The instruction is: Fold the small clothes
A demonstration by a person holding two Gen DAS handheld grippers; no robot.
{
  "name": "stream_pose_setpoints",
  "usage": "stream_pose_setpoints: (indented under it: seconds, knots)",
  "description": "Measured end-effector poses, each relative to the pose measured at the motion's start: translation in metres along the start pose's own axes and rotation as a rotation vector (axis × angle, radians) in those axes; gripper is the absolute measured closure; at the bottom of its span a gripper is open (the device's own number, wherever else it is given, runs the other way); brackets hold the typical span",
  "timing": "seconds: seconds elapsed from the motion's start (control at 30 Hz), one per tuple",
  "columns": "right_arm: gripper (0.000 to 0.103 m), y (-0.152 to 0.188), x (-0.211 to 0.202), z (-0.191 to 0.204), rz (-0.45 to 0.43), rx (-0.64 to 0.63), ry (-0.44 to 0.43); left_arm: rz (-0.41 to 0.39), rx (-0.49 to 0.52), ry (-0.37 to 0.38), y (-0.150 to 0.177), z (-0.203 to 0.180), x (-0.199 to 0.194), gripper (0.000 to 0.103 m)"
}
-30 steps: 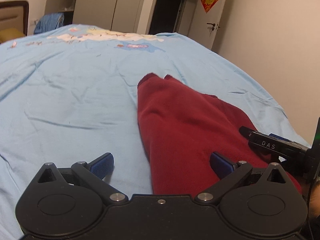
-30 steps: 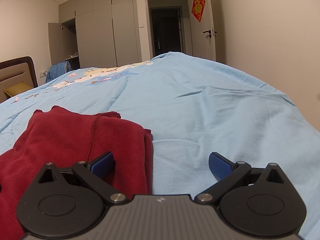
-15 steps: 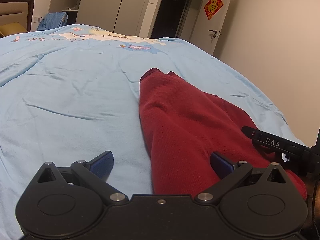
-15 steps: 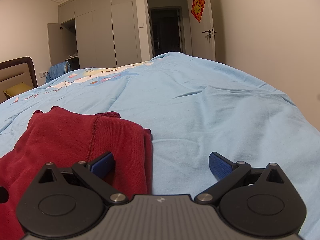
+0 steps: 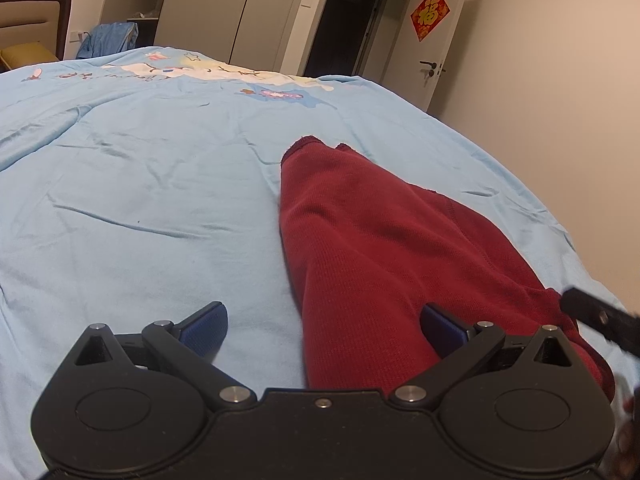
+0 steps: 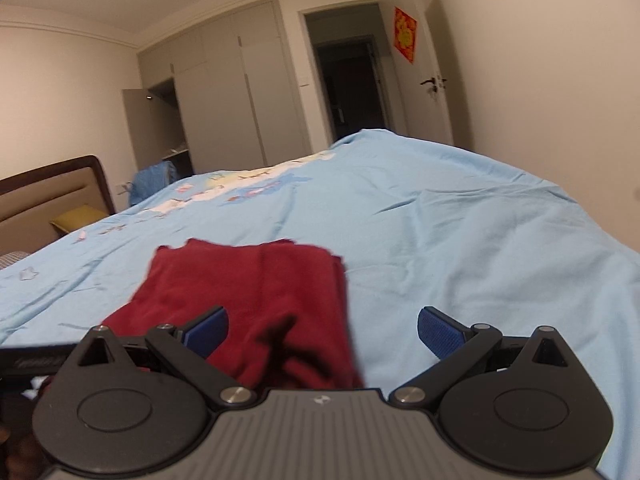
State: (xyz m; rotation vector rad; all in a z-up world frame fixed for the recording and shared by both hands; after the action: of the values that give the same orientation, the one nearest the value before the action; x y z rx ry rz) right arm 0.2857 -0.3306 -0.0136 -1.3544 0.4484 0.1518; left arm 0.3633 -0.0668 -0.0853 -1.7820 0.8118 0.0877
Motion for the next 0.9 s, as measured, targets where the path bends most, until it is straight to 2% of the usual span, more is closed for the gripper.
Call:
stream_pose_setpoints:
  seconds: [0.1, 0.17, 0.47, 0.7, 0.8, 0.9]
  knots:
    - [0.000, 0.013, -0.010, 0.010, 0.003, -0.053, -0.014, 0.000, 0.001, -0.001, 0.000, 0.000, 0.000, 0.000]
    - [0.000, 0.022, -0.009, 0.014, 0.009, -0.084, 0.008, 0.003, 0.006, -0.007, 0.000, -0.001, 0.000, 0.000]
    - [0.000, 0.038, 0.003, 0.009, 0.023, -0.067, 0.039, 0.034, 0.026, -0.045, -0.006, -0.009, -0.012, 0.001]
    - [0.000, 0.040, 0.003, 0.009, 0.022, -0.055, 0.032, 0.032, 0.098, -0.010, -0.005, -0.019, -0.038, 0.001]
    - [0.000, 0.040, 0.002, 0.009, 0.021, -0.055, 0.032, 0.037, 0.069, 0.008, 0.001, -0.013, -0.039, 0.001]
    - [0.000, 0.040, 0.003, 0.009, 0.022, -0.054, 0.032, 0.047, -0.005, 0.033, 0.007, -0.005, -0.035, 0.000]
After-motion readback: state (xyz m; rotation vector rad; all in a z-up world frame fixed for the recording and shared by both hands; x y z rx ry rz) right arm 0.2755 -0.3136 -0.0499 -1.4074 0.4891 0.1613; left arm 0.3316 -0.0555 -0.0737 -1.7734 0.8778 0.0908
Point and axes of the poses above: each gripper's, at about its wrist camera, not at the fingertips, and x roughly the way its jaws point, z to its left, y to its underside, the point moved 7 cm from there along x, roughly the way its jaws point, and after that the axes turned 14 degrees about y, right-handed, at the moved point
